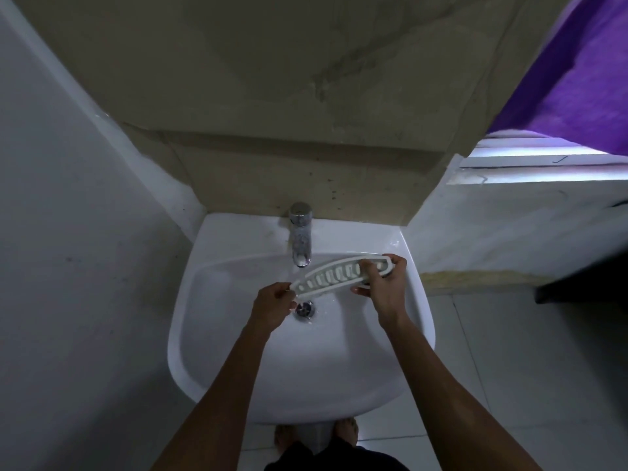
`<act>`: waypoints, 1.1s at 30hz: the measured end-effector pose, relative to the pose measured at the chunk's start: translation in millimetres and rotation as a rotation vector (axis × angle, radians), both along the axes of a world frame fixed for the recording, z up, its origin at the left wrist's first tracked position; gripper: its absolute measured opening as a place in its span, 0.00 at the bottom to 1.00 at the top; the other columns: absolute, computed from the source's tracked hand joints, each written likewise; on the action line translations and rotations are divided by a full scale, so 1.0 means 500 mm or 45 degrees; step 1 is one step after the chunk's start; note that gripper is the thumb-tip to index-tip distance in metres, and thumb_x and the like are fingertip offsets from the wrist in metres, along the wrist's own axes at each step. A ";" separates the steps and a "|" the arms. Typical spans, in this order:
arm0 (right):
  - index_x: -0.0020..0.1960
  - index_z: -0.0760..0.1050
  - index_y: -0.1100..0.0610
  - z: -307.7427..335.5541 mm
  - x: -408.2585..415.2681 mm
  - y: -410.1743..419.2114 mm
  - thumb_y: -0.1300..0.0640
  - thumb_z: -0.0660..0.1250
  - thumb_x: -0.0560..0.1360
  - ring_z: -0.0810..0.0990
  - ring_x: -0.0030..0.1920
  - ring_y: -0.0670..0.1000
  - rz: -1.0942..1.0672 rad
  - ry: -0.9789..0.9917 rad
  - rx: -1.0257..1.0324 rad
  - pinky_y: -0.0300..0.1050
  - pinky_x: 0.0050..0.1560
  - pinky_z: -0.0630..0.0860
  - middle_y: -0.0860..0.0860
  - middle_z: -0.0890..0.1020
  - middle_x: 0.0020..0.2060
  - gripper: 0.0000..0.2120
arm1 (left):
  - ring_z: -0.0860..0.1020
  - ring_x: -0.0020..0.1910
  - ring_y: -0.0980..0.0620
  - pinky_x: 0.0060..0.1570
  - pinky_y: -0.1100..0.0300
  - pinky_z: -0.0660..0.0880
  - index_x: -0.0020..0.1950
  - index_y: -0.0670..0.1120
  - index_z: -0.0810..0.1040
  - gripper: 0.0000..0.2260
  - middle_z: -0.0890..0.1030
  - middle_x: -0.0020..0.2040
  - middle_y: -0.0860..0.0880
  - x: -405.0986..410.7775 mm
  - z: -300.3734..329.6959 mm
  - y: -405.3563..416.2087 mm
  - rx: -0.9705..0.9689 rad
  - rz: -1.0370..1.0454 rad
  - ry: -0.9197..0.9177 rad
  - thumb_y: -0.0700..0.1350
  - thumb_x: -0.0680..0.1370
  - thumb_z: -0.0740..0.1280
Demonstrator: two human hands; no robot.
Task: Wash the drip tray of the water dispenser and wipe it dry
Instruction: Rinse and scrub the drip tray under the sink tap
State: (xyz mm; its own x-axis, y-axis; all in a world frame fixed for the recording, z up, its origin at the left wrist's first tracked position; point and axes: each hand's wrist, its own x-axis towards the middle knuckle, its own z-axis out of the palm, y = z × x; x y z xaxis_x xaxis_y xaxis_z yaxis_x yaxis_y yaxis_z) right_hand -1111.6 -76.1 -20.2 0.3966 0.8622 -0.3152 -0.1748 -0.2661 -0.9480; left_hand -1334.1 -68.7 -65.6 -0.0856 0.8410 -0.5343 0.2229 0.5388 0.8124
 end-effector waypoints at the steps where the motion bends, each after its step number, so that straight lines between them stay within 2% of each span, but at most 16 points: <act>1: 0.60 0.65 0.58 -0.002 0.000 -0.001 0.60 0.69 0.77 0.85 0.45 0.60 -0.022 0.020 -0.022 0.53 0.36 0.84 0.63 0.79 0.52 0.16 | 0.82 0.37 0.50 0.39 0.59 0.76 0.54 0.43 0.82 0.08 0.83 0.37 0.48 0.000 0.004 -0.001 0.001 0.011 -0.008 0.40 0.77 0.67; 5: 0.60 0.67 0.60 -0.021 -0.002 -0.010 0.61 0.69 0.77 0.84 0.48 0.61 -0.103 0.117 -0.108 0.54 0.37 0.84 0.62 0.80 0.53 0.15 | 0.82 0.36 0.52 0.38 0.61 0.76 0.53 0.46 0.81 0.06 0.83 0.41 0.47 -0.002 0.022 -0.003 0.039 0.075 -0.110 0.41 0.78 0.66; 8: 0.58 0.68 0.61 -0.039 -0.008 -0.016 0.59 0.69 0.77 0.84 0.48 0.62 -0.116 0.125 -0.181 0.53 0.37 0.84 0.63 0.80 0.53 0.14 | 0.82 0.34 0.53 0.38 0.62 0.76 0.48 0.56 0.81 0.09 0.82 0.42 0.51 -0.001 0.039 -0.007 0.100 0.086 -0.177 0.46 0.80 0.63; 10: 0.56 0.69 0.60 -0.046 -0.014 -0.017 0.57 0.69 0.78 0.85 0.45 0.62 -0.125 0.151 -0.231 0.51 0.35 0.84 0.63 0.81 0.50 0.13 | 0.82 0.35 0.53 0.38 0.63 0.77 0.47 0.60 0.79 0.10 0.81 0.45 0.52 -0.005 0.045 -0.010 0.146 0.054 -0.160 0.48 0.82 0.61; 13: 0.55 0.73 0.63 -0.048 -0.027 -0.016 0.52 0.69 0.78 0.86 0.41 0.62 -0.037 0.112 -0.294 0.51 0.34 0.84 0.63 0.83 0.46 0.15 | 0.82 0.40 0.54 0.37 0.65 0.76 0.51 0.59 0.78 0.03 0.81 0.51 0.52 -0.009 0.045 -0.017 0.208 -0.134 -0.028 0.54 0.78 0.66; 15: 0.51 0.78 0.64 -0.046 -0.039 -0.014 0.49 0.71 0.77 0.87 0.39 0.60 0.101 0.015 -0.295 0.51 0.34 0.84 0.64 0.85 0.43 0.17 | 0.80 0.42 0.56 0.38 0.66 0.74 0.53 0.57 0.77 0.12 0.80 0.50 0.53 -0.006 0.036 -0.024 0.241 -0.255 0.144 0.58 0.72 0.72; 17: 0.50 0.79 0.65 -0.040 -0.050 -0.012 0.49 0.73 0.75 0.87 0.37 0.58 0.153 -0.026 -0.290 0.49 0.33 0.84 0.63 0.85 0.42 0.18 | 0.79 0.41 0.59 0.36 0.71 0.71 0.51 0.54 0.77 0.14 0.80 0.47 0.54 -0.002 0.038 -0.028 0.272 -0.235 0.270 0.58 0.70 0.74; 19: 0.57 0.73 0.63 -0.034 -0.055 -0.011 0.48 0.76 0.72 0.86 0.36 0.57 0.181 -0.004 -0.297 0.49 0.33 0.84 0.61 0.84 0.45 0.24 | 0.79 0.38 0.57 0.37 0.70 0.73 0.49 0.52 0.80 0.12 0.82 0.43 0.54 -0.004 0.039 -0.029 0.378 -0.243 0.406 0.58 0.72 0.72; 21: 0.62 0.66 0.58 -0.034 -0.056 -0.012 0.47 0.78 0.70 0.84 0.34 0.56 0.241 -0.034 -0.292 0.53 0.35 0.84 0.60 0.82 0.48 0.31 | 0.81 0.35 0.50 0.42 0.58 0.78 0.47 0.50 0.81 0.13 0.84 0.40 0.50 -0.010 0.049 -0.027 0.432 -0.265 0.539 0.59 0.77 0.66; 22: 0.63 0.64 0.57 -0.035 -0.058 -0.012 0.46 0.78 0.69 0.83 0.35 0.55 0.280 -0.104 -0.280 0.53 0.35 0.84 0.59 0.81 0.49 0.33 | 0.82 0.36 0.46 0.43 0.56 0.77 0.49 0.49 0.81 0.15 0.84 0.42 0.48 -0.014 0.053 -0.026 0.437 -0.306 0.634 0.59 0.79 0.62; 24: 0.66 0.60 0.55 -0.040 -0.066 -0.010 0.44 0.78 0.68 0.84 0.44 0.55 0.358 -0.300 -0.229 0.50 0.37 0.84 0.56 0.81 0.50 0.37 | 0.82 0.45 0.41 0.45 0.56 0.74 0.56 0.47 0.80 0.24 0.84 0.50 0.45 -0.015 0.062 -0.025 0.426 -0.423 0.822 0.61 0.80 0.51; 25: 0.69 0.58 0.54 -0.042 -0.074 -0.008 0.44 0.79 0.67 0.83 0.50 0.55 0.388 -0.387 -0.191 0.51 0.41 0.85 0.54 0.80 0.53 0.41 | 0.82 0.47 0.40 0.45 0.55 0.75 0.58 0.45 0.79 0.29 0.84 0.51 0.44 -0.016 0.062 -0.025 0.379 -0.402 0.827 0.63 0.79 0.47; 26: 0.73 0.55 0.53 -0.044 -0.083 -0.004 0.43 0.79 0.66 0.81 0.56 0.56 0.409 -0.463 -0.171 0.53 0.49 0.84 0.54 0.78 0.57 0.47 | 0.82 0.45 0.41 0.43 0.55 0.76 0.57 0.43 0.79 0.30 0.84 0.48 0.43 -0.015 0.064 -0.026 0.304 -0.313 0.746 0.63 0.79 0.47; 28: 0.79 0.43 0.50 -0.050 -0.107 0.003 0.39 0.80 0.63 0.74 0.62 0.56 0.457 -0.572 -0.217 0.56 0.63 0.77 0.56 0.70 0.63 0.60 | 0.81 0.35 0.46 0.33 0.59 0.74 0.54 0.41 0.80 0.27 0.83 0.40 0.44 -0.012 0.063 -0.029 0.172 -0.139 0.577 0.61 0.81 0.51; 30: 0.79 0.38 0.47 -0.053 -0.137 0.004 0.36 0.79 0.60 0.70 0.64 0.58 0.517 -0.592 -0.283 0.55 0.65 0.73 0.57 0.66 0.66 0.64 | 0.80 0.30 0.51 0.27 0.63 0.70 0.50 0.40 0.81 0.26 0.82 0.34 0.47 -0.015 0.057 -0.033 0.130 -0.124 0.530 0.60 0.81 0.53; 33: 0.78 0.45 0.46 -0.070 -0.163 0.003 0.37 0.79 0.61 0.70 0.62 0.57 0.502 -0.529 -0.299 0.51 0.62 0.73 0.58 0.65 0.66 0.59 | 0.83 0.29 0.50 0.25 0.65 0.73 0.45 0.45 0.80 0.22 0.82 0.31 0.49 -0.037 0.044 -0.040 0.118 -0.199 0.460 0.61 0.80 0.56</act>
State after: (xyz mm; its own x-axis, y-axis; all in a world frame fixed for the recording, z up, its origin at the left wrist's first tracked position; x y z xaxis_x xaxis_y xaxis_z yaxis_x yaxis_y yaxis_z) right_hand -1192.9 -74.5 -55.2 0.1927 0.8952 -0.4018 0.3508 -0.4452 -0.8238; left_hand -1352.6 -88.5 -43.4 -0.1216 0.9019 -0.4145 0.5767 0.4041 0.7100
